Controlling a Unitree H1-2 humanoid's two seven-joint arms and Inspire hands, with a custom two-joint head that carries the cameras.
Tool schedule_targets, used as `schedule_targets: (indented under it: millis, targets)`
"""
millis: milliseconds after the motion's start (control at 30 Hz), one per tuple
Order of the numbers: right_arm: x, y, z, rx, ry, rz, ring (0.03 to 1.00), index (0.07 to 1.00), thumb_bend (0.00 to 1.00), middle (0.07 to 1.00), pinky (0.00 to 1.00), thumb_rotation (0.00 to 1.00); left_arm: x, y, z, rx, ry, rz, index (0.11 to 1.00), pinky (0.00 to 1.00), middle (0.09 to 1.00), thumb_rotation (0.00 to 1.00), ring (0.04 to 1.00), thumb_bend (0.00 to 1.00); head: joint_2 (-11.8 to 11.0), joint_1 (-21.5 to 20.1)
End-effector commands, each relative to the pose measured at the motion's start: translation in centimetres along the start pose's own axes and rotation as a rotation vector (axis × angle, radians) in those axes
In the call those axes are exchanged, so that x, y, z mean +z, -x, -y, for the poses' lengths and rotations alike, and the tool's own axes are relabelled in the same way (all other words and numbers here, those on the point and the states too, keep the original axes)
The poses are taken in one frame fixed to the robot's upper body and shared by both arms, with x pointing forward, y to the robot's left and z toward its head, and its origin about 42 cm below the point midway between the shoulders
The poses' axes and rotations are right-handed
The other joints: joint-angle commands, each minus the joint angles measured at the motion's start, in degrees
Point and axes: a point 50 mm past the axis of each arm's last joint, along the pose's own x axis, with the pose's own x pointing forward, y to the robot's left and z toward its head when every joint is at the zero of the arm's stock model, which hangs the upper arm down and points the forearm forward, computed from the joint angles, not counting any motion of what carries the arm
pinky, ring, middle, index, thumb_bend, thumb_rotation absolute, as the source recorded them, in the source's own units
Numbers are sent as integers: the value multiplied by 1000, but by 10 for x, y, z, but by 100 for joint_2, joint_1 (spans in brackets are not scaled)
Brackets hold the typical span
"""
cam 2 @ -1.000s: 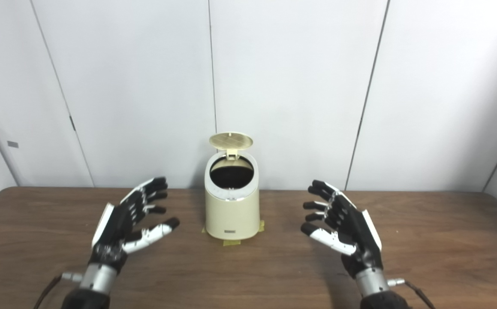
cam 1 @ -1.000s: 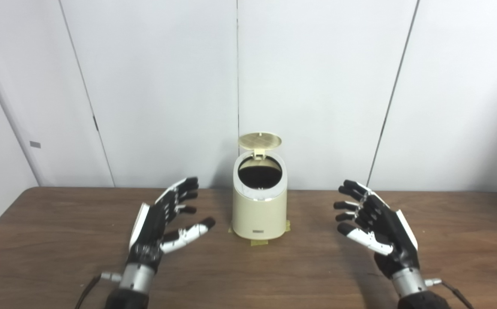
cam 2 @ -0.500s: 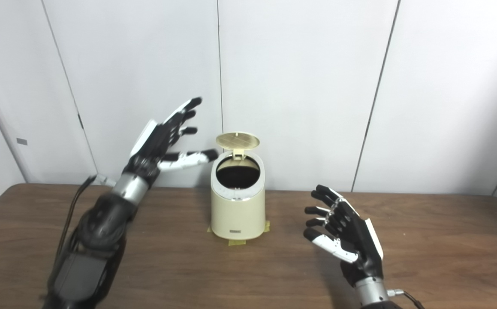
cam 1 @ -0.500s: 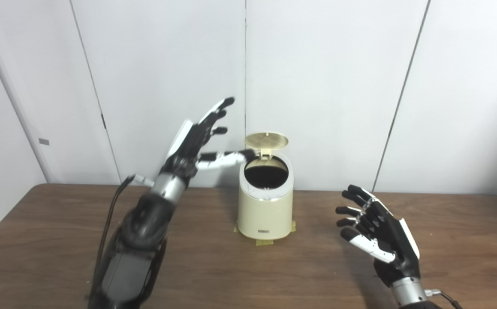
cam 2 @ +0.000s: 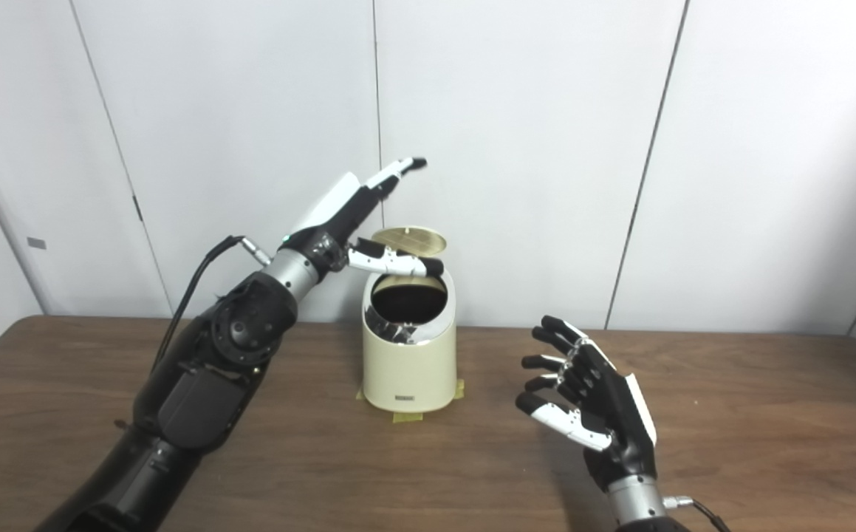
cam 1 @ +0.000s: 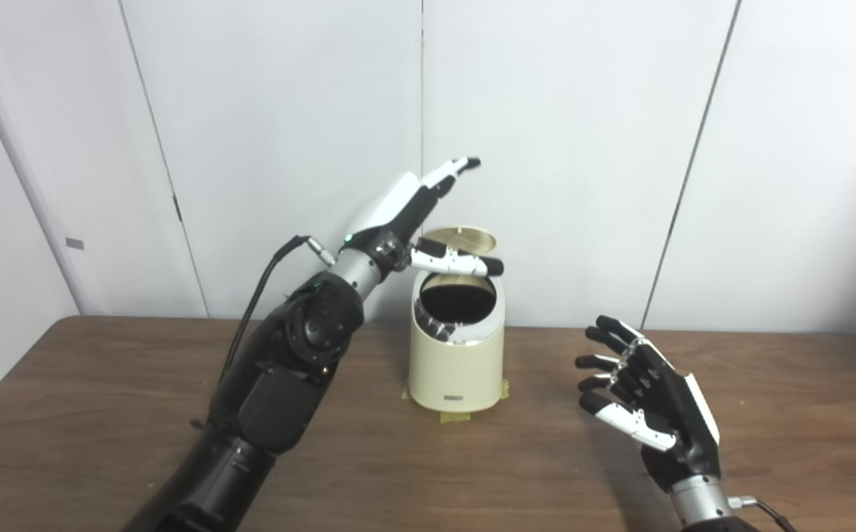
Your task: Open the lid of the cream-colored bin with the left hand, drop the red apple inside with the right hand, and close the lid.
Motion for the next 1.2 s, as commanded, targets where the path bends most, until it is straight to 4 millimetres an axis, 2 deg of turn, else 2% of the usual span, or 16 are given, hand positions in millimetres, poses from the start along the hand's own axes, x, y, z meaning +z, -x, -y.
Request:
schedule_targets:
  millis: [0,100,200,300,467,633,767,1033,1167]
  targets:
    - [22,-17,-4,8,6,102,632,786,875,781,495,284,20,-14,-31,50,-87,74,854,796,910,342,939,966,9,-1]
    - [22,-18,-5,4,2,94,635,778,880,778,493,275,19,-12,-28,23,-136,47,784,805,843,335,947,970,3,3]
    - [22,-18,-6,7,3,96,634,776,875,776,498,274,19,-10,-24,7,-178,31,750,956,822,339,977,983,2,-7]
    - [23,-18,-9,7,10,99,625,772,871,770,501,278,17,-7,-23,-4,-224,34,741,996,807,347,990,992,6,-21]
    - [24,-18,-11,9,24,96,621,769,869,770,507,286,18,-2,-25,-21,-370,47,748,1000,774,396,980,991,14,-29]
    - [27,-18,-15,3,22,84,620,759,886,763,519,287,22,2,-26,-35,-382,56,754,1000,774,414,971,1000,29,-48]
    - [27,-18,-16,5,29,82,618,759,881,763,518,283,25,5,-28,-48,-375,63,751,1000,773,375,969,1000,42,-52]
    - [29,-19,-19,10,21,82,616,761,861,764,530,275,29,17,-29,-81,-399,76,751,1000,763,363,967,993,80,-81]
    - [29,-19,-19,11,31,83,620,766,868,767,526,286,27,23,-23,-99,-415,78,753,1000,773,409,960,1000,99,-88]
